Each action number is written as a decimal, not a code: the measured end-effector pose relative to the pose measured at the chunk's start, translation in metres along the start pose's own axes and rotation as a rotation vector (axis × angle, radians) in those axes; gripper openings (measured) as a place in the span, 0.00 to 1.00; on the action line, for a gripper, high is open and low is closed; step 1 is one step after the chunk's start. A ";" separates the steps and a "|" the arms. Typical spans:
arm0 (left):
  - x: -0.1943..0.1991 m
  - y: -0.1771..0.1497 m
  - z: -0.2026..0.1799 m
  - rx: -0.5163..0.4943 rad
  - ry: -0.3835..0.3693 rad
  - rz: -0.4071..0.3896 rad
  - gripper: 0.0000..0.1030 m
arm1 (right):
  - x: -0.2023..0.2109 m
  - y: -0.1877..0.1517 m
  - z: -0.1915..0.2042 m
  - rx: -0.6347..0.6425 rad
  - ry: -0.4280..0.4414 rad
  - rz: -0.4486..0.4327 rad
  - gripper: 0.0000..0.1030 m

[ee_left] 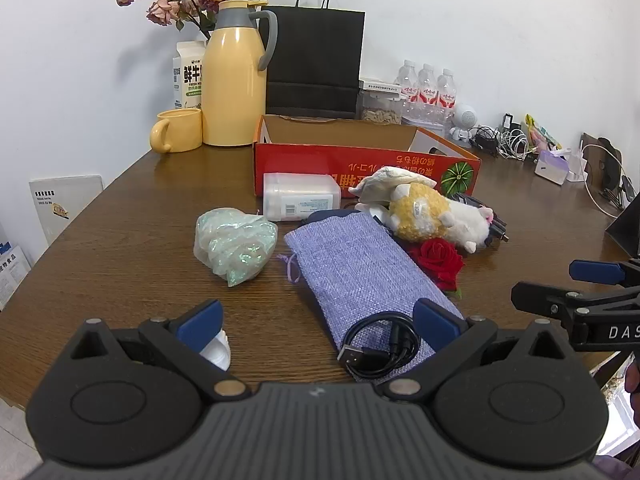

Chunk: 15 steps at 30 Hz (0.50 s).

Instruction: Organize objects

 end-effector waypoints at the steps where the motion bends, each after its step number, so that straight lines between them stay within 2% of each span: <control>1: 0.000 0.000 0.000 0.000 0.000 0.001 1.00 | 0.000 0.000 0.000 0.000 0.000 0.000 1.00; 15: -0.001 0.002 0.001 0.008 -0.008 0.009 1.00 | -0.001 -0.001 -0.002 -0.007 0.002 0.000 1.00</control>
Point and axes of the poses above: each gripper's, at about its wrist camera, not at the fingertips, and x roughly against the way its jaws point, z to its left, y to its top, the point moved 8 cm from there along -x, roughly the way its jaws point, and after that the axes turned 13 degrees about z, right-handed, at the moved point
